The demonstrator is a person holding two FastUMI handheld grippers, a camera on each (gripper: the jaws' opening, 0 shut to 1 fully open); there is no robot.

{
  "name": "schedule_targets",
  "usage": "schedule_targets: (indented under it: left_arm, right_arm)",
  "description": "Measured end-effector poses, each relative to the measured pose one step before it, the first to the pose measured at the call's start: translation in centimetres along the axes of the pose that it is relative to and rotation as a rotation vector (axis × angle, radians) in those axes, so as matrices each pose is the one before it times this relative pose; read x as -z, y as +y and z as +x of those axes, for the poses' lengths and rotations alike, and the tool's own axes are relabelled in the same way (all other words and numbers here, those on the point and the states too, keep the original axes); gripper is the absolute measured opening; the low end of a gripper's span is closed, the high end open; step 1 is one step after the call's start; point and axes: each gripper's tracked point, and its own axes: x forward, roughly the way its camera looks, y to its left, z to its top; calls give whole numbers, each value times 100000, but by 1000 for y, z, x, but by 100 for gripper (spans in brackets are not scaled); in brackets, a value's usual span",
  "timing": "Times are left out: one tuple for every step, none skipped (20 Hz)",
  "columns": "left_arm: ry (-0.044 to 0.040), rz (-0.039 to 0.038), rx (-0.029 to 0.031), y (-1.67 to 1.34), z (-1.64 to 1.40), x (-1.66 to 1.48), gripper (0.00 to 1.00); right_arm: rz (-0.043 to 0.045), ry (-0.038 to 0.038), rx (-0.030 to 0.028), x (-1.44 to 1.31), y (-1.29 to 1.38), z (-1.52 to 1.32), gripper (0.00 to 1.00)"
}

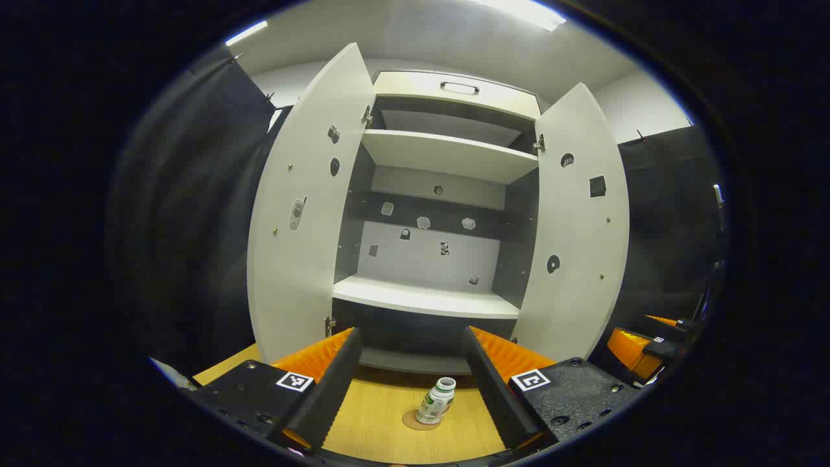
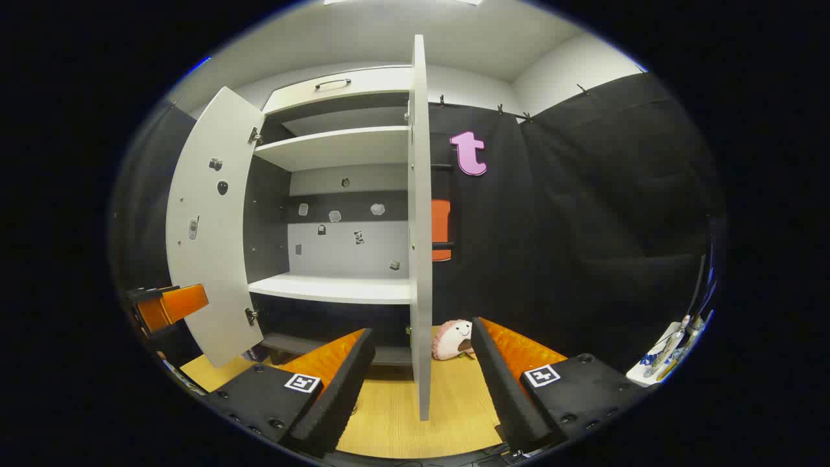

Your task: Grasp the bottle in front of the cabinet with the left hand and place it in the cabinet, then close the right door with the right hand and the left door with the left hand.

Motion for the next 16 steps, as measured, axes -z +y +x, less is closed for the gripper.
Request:
schedule_targets:
  left_arm:
    - [-298,-5,-439,-138,-187,-152,96]
    - [-215,224,-266,-216,-135,-65,96]
    - [-27,655,-169,-209,-186,38,96]
    - [-42,854,-252,-76,-151,-51,93]
    - [-10,769,-308,-51,-23,0,96]
    - [186,477,-306,-90,-155,42,96]
    - [302,191,-278,-73,-152,133,96]
    - [81,-54,-324,-85,-202,40,96]
    - [59,-105,-155,-135,-270,-55,96]
    - [48,206,-24,-143,-177,38,96]
    - [14,734,-319,-27,-152,-50,96]
    - [-204,613,-476,138,22,-7,96]
    - [-255,144,-123,-4,-31,-118,96]
    - [0,-102,202,-37,-81,-59,96]
    - [177,-178,273,-55,-2,-62,96]
    - [-113,5,525,-97,-25,-101,96]
  right_arm:
    - [-288,16,-859,-68,-49,116,98]
    - [-235,74,-938,69,53,-36,98]
    - [-197,157,-952,40,-30,-92,98]
    - [-181,331,-805,103,-64,-173,98]
    - [195,398,-885,46,10,-93,98]
    - [527,231,-853,-1,-66,-236,98]
    - [315,177,-310,67,-226,-144,98]
    - [-57,81,-86,49,-219,-140,98]
    - [-110,22,20,8,-180,-14,98]
    - [140,26,-324,11,-142,-85,98]
    - [470,492,-852,65,36,-90,98]
    - [332,522,-964,93,145,-95,98]
    - [-34,160,-342,59,-60,-60,98]
    - [-155,-134,297,-97,-163,-81,98]
    - [-20,-382,571,-100,-129,-144,98]
    - [177,-931,642,-212,-143,-147,98]
